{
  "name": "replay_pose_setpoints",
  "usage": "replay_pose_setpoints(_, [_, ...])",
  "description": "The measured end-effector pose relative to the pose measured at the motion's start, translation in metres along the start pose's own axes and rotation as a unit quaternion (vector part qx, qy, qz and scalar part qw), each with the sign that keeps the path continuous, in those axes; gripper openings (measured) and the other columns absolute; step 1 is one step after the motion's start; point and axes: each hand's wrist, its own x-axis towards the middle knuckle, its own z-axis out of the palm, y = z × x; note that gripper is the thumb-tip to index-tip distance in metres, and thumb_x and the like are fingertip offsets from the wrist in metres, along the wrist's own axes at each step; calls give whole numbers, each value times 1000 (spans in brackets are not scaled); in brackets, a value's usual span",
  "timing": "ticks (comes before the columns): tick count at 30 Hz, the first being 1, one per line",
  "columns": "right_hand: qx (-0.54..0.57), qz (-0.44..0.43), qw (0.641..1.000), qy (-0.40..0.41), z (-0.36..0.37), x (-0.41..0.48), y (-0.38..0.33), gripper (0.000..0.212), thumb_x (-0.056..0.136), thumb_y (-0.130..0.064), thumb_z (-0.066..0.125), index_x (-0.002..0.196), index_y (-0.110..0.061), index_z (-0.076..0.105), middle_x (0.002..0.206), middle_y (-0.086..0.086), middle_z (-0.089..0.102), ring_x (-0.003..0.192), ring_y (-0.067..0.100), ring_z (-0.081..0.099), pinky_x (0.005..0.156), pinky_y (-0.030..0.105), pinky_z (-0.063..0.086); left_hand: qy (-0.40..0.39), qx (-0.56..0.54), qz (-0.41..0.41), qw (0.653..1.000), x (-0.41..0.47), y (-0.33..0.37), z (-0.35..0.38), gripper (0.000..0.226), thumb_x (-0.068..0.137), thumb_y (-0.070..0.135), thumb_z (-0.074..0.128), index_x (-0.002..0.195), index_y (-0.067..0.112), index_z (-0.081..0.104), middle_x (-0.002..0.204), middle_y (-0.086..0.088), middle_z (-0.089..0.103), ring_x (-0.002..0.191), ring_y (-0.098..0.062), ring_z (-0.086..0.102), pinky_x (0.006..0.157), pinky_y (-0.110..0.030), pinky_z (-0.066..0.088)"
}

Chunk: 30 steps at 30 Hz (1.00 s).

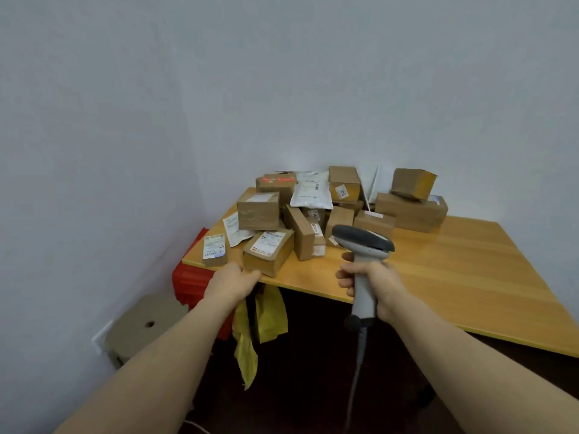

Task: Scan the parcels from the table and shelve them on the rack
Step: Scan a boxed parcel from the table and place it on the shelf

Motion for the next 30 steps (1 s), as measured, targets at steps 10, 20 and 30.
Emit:
replay_pose_setpoints(10, [18, 55, 992, -114, 67, 253, -35, 21, 76, -4, 74, 96, -5, 70, 87, 16, 72, 70, 23, 70, 57, 30, 55, 56, -311, -213, 924, 208, 32, 5, 76, 83, 64, 52, 137, 12, 46, 130, -14, 52, 108, -31, 54, 93, -40, 47])
replay_pose_setpoints(20, [-35, 133, 979, -153, 108, 420, -17, 42, 58, -12, 83, 99, -19, 76, 109, 8, 70, 102, 27, 63, 80, 38, 54, 15, -481, -308, 821, 348, 48, 30, 56, 76, 77, 52, 100, 27, 57, 109, -2, 57, 102, -30, 54, 105, -51, 37])
replay_pose_setpoints(30, [-59, 147, 971, -181, 124, 438, 0, 60, 51, -17, 87, 107, -18, 63, 105, 10, 68, 98, 30, 64, 74, 41, 55, -36, -567, -304, 765, 353, 46, 35, 35, 76, 39, 72, 94, 21, 48, 99, -12, 58, 88, -30, 59, 56, -40, 56])
